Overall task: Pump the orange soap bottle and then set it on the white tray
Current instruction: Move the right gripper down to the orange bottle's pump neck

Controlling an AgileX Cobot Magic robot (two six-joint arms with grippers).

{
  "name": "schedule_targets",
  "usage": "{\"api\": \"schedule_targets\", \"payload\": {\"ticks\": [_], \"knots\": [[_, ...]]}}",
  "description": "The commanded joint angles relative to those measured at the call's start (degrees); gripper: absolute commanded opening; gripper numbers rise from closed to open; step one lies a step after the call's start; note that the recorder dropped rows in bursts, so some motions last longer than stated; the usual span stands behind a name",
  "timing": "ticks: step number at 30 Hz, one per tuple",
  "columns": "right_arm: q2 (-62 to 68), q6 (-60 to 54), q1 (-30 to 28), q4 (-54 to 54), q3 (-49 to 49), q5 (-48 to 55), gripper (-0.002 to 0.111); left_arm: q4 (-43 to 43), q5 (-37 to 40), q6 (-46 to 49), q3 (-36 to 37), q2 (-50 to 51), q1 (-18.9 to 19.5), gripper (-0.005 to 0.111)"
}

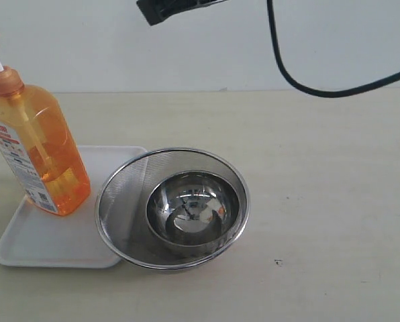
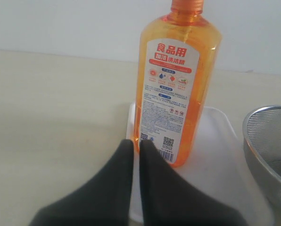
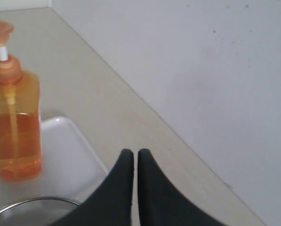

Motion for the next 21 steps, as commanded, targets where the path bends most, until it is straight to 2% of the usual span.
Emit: {"api": "schedule_targets", "payload": {"ticks": [1, 6, 14, 17, 21], "knots": [[2.56, -16.31, -0.04, 16.56, -3.14, 3.32, 0.000, -0.63, 0.05, -0.54, 0.17, -0.06, 0.16, 0.005], [6.61, -25.06, -0.04, 24.48, -8.14, 11.19, 0.000, -0.63, 0.05, -0.54, 0.17, -0.06, 0.16, 0.005], [12.89, -24.99, -0.04, 27.36, -15.54, 19.25, 0.002, -0.63, 0.05, -0.54, 0.17, -0.06, 0.16, 0.005], [14.25, -25.53, -0.04, 28.43, -16.22, 19.38, 0.015, -0.63, 0.05, -0.54, 0.17, -0.06, 0.16, 0.005], [15.64, -25.53, -0.04, 29.51, -16.22, 18.58, 0.042, -0.63, 0.05, -0.54, 0.17, -0.06, 0.16, 0.005]]}}
